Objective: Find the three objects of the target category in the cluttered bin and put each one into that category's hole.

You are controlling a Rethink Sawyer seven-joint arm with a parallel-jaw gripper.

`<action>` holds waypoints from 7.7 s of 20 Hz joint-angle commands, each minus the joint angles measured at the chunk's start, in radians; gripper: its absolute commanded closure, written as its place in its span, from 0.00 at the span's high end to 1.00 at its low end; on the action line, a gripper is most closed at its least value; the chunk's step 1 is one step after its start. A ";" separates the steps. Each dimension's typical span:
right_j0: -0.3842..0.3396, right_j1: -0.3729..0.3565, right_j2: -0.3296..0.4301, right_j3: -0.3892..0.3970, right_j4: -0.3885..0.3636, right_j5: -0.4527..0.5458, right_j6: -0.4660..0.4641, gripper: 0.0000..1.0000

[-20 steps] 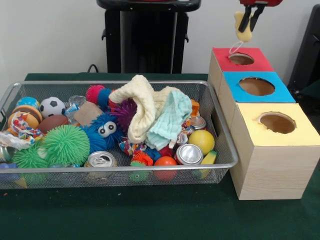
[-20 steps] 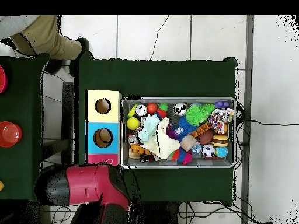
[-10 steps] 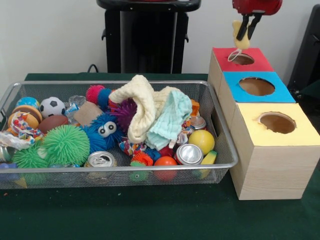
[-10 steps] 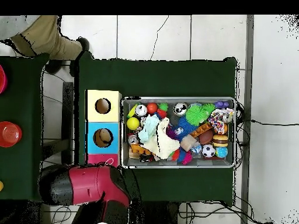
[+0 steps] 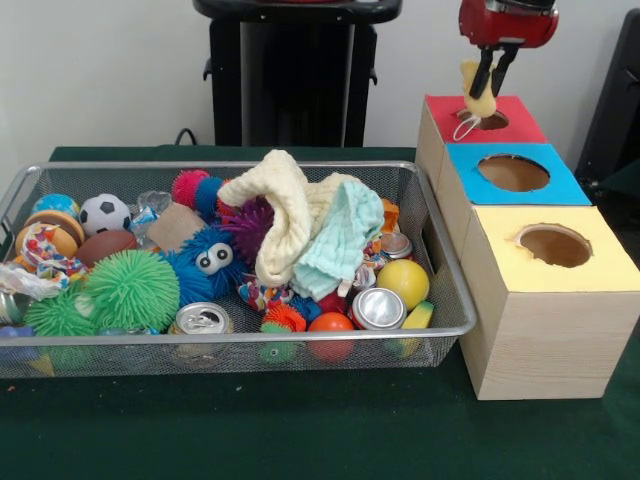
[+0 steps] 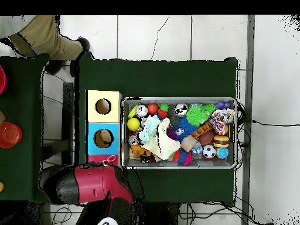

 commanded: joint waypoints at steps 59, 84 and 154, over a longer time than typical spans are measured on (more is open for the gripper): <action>0.031 0.009 0.084 0.159 0.068 -0.033 0.212 0.00; 0.066 0.086 0.057 0.050 0.100 -0.018 0.225 0.00; -0.039 0.193 0.104 -0.041 0.053 -0.074 0.139 0.00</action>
